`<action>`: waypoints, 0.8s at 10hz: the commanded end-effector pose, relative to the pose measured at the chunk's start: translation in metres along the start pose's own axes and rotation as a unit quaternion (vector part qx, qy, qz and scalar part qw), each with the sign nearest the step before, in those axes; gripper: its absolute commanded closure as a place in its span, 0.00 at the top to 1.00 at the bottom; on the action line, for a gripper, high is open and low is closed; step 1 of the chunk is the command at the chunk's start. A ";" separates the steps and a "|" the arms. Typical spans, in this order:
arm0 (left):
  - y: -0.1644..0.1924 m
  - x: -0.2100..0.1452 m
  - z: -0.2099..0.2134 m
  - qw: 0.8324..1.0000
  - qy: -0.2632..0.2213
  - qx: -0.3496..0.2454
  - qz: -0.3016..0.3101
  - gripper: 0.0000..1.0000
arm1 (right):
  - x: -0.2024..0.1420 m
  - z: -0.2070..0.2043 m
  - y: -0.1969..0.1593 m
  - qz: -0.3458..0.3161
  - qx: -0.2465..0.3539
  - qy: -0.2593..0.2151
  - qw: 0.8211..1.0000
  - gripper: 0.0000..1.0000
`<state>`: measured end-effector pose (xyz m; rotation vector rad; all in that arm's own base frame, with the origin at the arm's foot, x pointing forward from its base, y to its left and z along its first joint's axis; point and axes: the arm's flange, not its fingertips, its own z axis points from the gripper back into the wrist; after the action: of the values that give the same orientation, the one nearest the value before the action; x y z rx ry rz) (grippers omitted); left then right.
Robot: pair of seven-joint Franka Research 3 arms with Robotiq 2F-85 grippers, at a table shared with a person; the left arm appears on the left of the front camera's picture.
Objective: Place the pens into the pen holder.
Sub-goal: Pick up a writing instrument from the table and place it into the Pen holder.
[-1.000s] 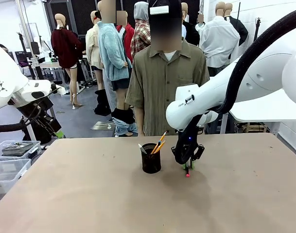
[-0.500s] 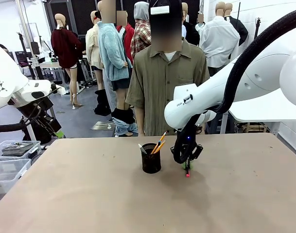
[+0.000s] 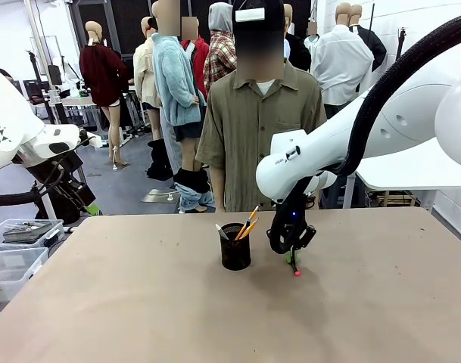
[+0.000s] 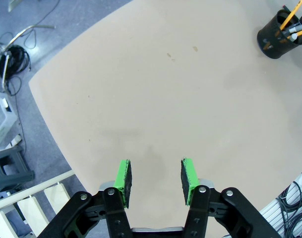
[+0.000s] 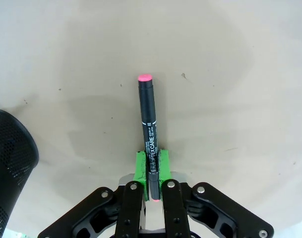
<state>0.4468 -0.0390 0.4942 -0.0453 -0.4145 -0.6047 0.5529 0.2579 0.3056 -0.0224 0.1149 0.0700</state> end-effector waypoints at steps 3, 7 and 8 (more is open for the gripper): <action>0.001 0.001 0.000 1.000 0.000 0.009 0.002 0.54 | -0.015 0.033 -0.034 0.024 0.084 -0.073 0.994 0.00; 0.001 0.001 0.000 1.000 0.000 0.009 0.002 0.54 | -0.056 0.088 -0.074 0.121 0.165 -0.227 0.952 0.00; 0.001 0.001 0.000 1.000 0.000 0.009 0.002 0.54 | -0.068 0.101 -0.075 0.145 0.172 -0.281 0.933 0.00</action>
<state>0.4468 -0.0388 0.4942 -0.0453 -0.4147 -0.6045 0.5276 0.1898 0.4223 0.2920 -0.3566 0.2802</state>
